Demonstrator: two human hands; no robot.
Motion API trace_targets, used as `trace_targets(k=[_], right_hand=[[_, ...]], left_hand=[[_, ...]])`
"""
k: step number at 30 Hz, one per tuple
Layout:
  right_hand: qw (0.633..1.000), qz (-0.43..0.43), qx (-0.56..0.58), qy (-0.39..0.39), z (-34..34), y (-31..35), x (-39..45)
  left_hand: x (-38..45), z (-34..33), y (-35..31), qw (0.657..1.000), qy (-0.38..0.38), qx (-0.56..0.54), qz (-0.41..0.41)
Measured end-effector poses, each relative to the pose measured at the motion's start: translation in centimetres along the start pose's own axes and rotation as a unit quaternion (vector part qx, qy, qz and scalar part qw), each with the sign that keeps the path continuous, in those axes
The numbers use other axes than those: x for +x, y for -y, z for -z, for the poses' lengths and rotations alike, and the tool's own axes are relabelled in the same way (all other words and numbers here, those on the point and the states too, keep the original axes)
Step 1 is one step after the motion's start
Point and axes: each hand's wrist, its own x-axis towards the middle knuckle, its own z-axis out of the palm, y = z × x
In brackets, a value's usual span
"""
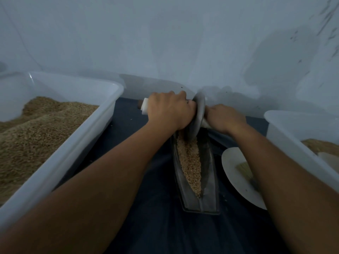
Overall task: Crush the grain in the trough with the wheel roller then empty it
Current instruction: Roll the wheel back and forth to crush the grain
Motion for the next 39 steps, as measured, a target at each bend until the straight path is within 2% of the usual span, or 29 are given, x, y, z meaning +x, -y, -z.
trace_targets(k=[4,26,39], right_hand=[[0.998,-0.049,0.012,-0.032,-0.2,0.4,-1.2],[0.98,-0.025,0.0,-0.196,-1.1,1.8,-6.7],[0.981,0.027,-0.015,-0.189,-0.8,1.9,-8.7]], left_hand=[[-0.9,0.2,0.0,1.0,-0.01,0.002,-0.003],[-5.5,1.4,0.2,0.998,-0.058,0.003,-0.034],[-7.5,2.7,0.3,0.999,-0.034,0.014,-0.028]])
